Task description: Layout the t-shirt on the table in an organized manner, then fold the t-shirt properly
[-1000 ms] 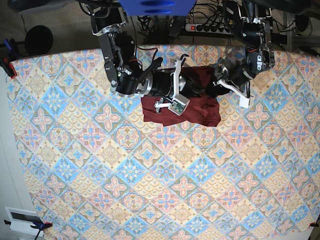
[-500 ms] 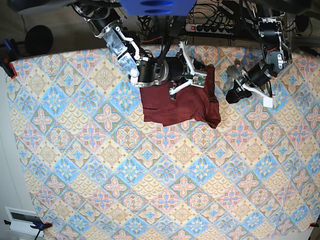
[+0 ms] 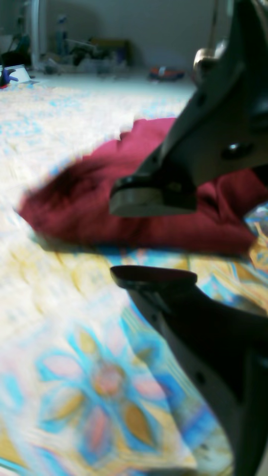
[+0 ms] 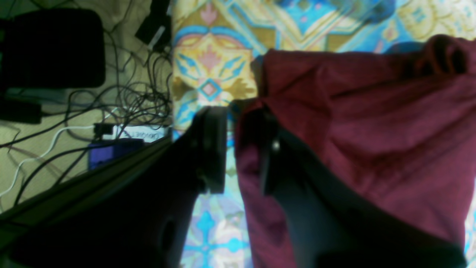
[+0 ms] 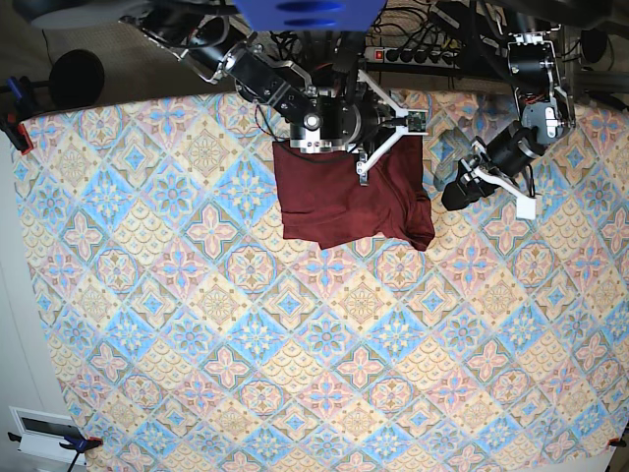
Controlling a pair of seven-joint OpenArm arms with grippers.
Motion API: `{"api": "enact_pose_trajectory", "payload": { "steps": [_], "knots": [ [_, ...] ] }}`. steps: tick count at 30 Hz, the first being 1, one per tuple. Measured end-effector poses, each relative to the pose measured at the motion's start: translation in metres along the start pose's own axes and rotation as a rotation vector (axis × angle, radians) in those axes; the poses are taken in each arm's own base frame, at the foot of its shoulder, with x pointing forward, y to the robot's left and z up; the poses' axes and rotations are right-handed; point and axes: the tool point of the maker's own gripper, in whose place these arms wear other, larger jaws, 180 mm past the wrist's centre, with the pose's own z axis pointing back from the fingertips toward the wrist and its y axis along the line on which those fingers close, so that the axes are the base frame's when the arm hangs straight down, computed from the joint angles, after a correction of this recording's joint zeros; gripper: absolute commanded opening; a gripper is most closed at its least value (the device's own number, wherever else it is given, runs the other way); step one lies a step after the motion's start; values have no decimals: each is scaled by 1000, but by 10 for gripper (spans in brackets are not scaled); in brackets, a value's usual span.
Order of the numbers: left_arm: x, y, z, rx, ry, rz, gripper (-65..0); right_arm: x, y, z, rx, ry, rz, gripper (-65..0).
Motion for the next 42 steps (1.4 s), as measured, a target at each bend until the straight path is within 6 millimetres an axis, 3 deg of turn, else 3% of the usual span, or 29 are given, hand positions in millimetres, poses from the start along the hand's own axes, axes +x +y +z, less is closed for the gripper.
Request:
{"api": "enact_pose_trajectory", "payload": {
  "steps": [4, 6, 8, 11, 13, 15, 18, 23, 27, 29, 33, 37, 42],
  "knots": [
    [-2, -42, -5, -94, 37, -91, -438, -36, 5, 1, -50, 164, 115, -517],
    [-6, -58, -7, -128, 51, -129, -437, -23, 0, 10, -99, 126, 147, -517],
    [-20, -64, -13, -129, 103, -171, -437, -25, 3, 15, -118, 118, 134, -517],
    [-41, -71, -20, -120, 168, -235, -436, -59, 15, 24, -101, 175, 96, -517],
    [-58, -78, -22, -125, 211, -282, -436, -81, 7, 39, -143, 222, 65, -517],
    [-79, -84, -26, -139, 261, -306, -436, -87, -9, 50, -193, 231, 48, -518],
    [-88, -83, -31, -112, 272, -317, -436, -83, -19, 54, -224, 201, 32, -518],
    [-106, -69, -31, -33, 297, -340, -438, -90, -4, 52, -190, 197, -18, -518],
    [-116, -58, -31, 23, 326, -387, -443, -89, -18, 58, -229, 201, -9, -518],
    [-113, -58, -34, 42, 311, -400, -476, -89, -18, 58, -232, 198, -12, -518],
    [-114, -56, -35, 57, 308, -403, -641, -86, -19, 59, -231, 155, -38, -518],
    [-104, -51, -30, 76, 274, -384, -646, -103, -38, 71, -293, 196, -74, -519],
    [-79, -7, 2, 226, 167, -281, -650, -100, -42, 76, -285, 111, -167, -554]
  ]
}}
